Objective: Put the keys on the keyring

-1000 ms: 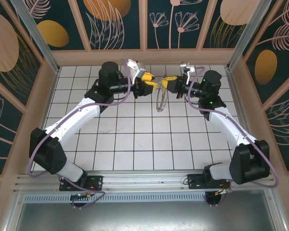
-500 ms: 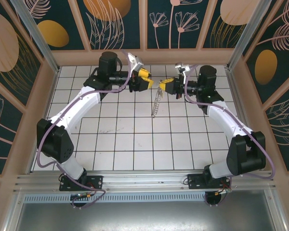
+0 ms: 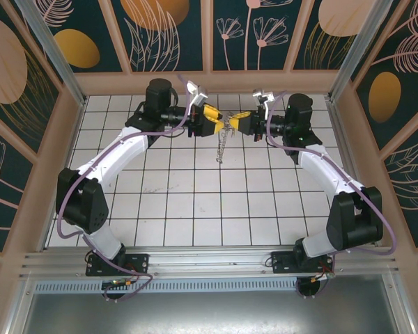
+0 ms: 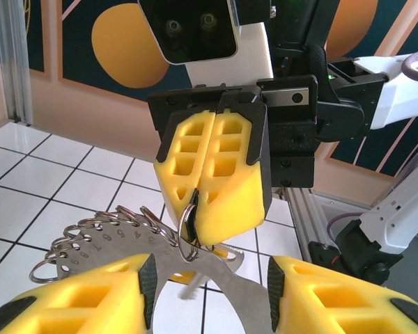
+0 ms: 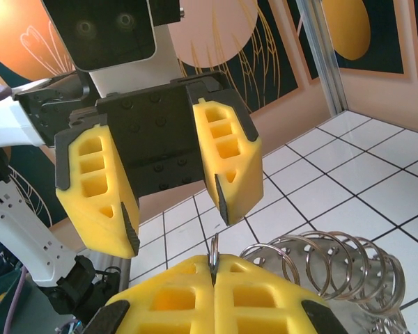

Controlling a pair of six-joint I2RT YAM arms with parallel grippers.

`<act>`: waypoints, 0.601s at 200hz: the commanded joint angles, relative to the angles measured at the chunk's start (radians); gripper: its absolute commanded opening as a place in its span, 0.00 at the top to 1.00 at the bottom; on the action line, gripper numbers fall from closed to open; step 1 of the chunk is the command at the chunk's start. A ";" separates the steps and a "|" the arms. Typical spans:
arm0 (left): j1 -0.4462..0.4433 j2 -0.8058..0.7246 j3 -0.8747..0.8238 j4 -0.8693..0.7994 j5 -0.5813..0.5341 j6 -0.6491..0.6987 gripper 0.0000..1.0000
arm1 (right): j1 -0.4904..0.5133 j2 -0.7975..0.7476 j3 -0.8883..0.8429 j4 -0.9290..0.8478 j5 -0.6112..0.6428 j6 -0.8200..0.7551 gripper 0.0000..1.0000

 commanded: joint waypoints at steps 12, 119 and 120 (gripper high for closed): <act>-0.003 -0.003 -0.013 0.097 0.038 -0.056 0.53 | 0.016 -0.004 0.027 0.083 -0.039 0.016 1.00; -0.009 0.006 -0.034 0.152 0.027 -0.097 0.53 | 0.025 -0.018 0.014 0.094 -0.035 0.018 1.00; -0.009 0.005 -0.034 0.152 0.026 -0.097 0.53 | 0.024 -0.019 0.014 0.094 -0.035 0.018 1.00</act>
